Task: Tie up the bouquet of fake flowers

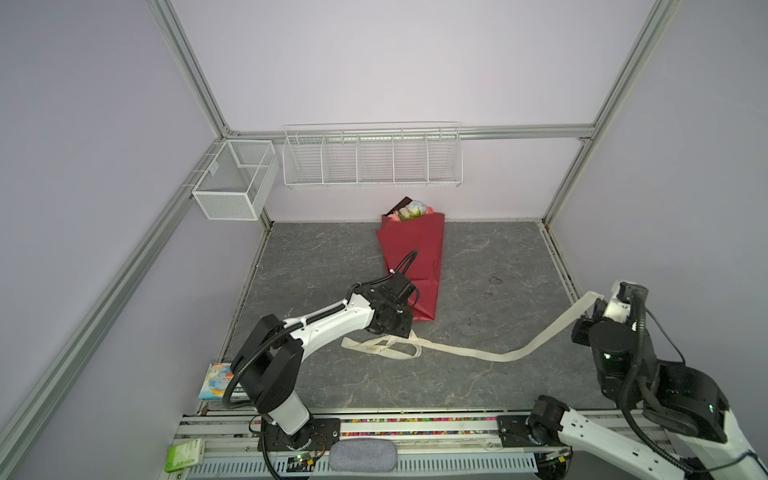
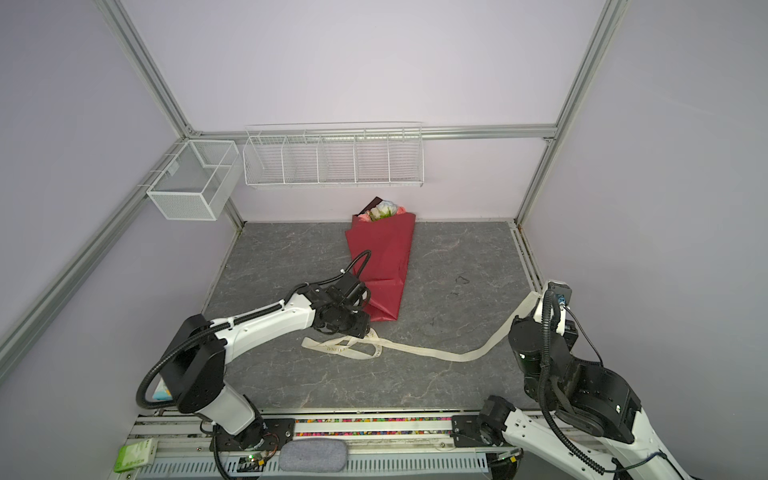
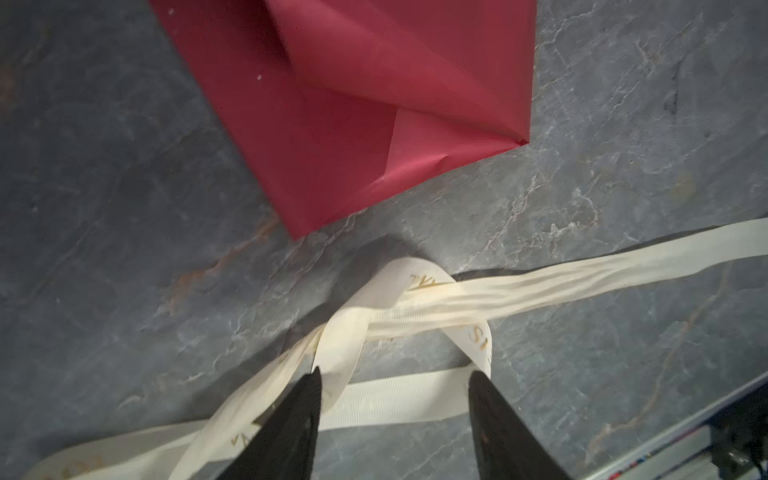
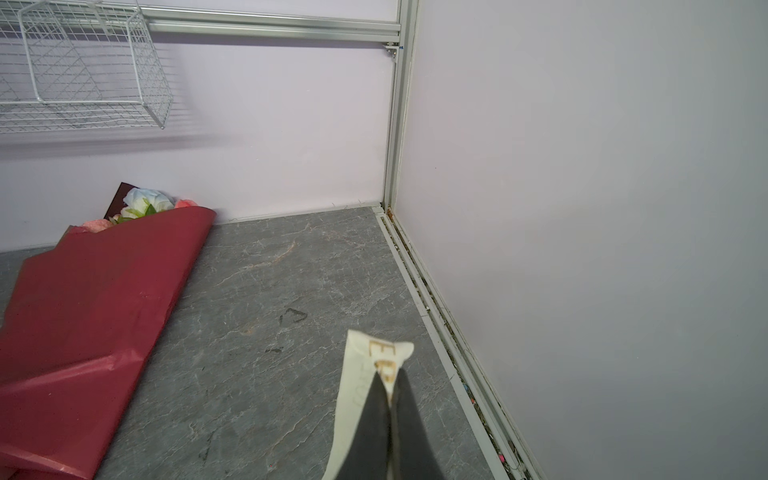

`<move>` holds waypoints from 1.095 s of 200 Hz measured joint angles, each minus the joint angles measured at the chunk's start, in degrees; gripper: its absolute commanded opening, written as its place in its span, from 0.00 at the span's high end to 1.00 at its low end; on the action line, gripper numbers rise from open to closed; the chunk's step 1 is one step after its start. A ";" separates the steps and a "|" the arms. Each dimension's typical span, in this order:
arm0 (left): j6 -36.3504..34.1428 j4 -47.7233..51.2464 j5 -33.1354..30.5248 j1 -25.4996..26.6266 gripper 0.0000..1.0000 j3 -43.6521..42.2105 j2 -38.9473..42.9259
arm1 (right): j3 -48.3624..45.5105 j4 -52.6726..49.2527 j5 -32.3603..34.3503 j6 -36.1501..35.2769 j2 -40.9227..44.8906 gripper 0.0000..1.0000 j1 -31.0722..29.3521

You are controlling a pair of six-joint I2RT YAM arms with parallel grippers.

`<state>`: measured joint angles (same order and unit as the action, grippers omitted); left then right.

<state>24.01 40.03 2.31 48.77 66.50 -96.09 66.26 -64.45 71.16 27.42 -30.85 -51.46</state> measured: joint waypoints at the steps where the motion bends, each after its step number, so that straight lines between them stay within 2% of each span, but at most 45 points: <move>1: -0.09 -0.04 -0.13 0.04 0.43 0.09 -0.17 | 0.00 0.00 0.00 0.00 0.00 0.94 0.00; 32: -2.86 -0.31 -3.43 0.42 0.44 1.75 -5.14 | 0.00 -0.02 -0.33 0.33 0.39 0.94 0.00; 67: -4.68 -0.79 -3.98 0.39 0.45 1.75 -6.05 | 0.00 -0.31 -0.37 1.09 1.03 0.94 0.00; 112: -5.75 -3.58 -3.67 0.39 0.57 0.15 -6.08 | 0.00 -0.46 -0.50 1.31 1.03 0.94 0.00; 132: -5.99 -4.55 -3.43 0.39 0.58 -0.79 -6.19 | 0.00 -0.46 -0.52 1.31 1.03 0.94 0.00; 155: -6.34 -4.76 -3.32 0.42 0.67 -0.90 -6.43 | 0.00 -0.46 -0.52 1.33 1.03 0.94 0.00; 198: -6.75 -5.40 -2.80 0.44 1.00 -1.27 -6.45 | 0.02 -0.81 -0.61 2.21 1.40 0.94 0.00; 219: -7.13 -5.42 -2.69 0.52 1.00 -1.60 -5.84 | 0.07 -1.18 -0.72 2.82 1.60 0.94 0.00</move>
<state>16.88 34.61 -0.38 49.30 64.90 -101.93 66.32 -65.63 70.43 30.24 -29.26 -51.46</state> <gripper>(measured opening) 0.055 0.064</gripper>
